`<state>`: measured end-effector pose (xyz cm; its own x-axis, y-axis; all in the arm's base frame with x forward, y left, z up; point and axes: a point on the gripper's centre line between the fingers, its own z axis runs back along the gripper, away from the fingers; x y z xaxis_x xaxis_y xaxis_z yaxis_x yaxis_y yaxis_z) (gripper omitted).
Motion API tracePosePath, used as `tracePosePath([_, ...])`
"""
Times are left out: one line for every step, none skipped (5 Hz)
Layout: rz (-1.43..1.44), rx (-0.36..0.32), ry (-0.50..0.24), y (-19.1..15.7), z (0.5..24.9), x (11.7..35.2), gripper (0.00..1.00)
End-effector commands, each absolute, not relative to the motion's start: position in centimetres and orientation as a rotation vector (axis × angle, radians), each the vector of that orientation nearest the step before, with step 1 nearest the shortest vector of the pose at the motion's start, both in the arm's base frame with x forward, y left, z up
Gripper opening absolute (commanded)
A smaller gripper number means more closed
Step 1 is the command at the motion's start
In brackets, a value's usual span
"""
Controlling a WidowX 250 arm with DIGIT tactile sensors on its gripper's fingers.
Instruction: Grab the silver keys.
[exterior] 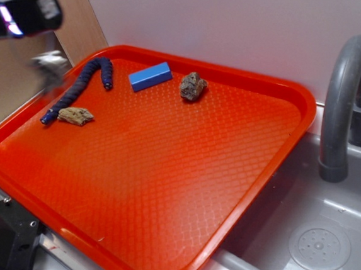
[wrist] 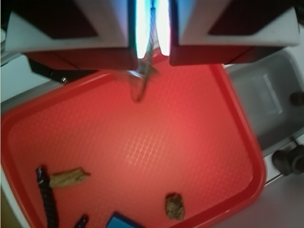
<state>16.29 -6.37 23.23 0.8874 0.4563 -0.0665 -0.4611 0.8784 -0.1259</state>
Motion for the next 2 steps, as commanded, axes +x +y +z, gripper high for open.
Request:
tracePosePath([0.570, -0.176, -0.059, -5.27, 26.77, 17.24, 0.00])
tracePosePath([0.559, -0.173, -0.086, -5.20, 27.27, 16.91, 0.00])
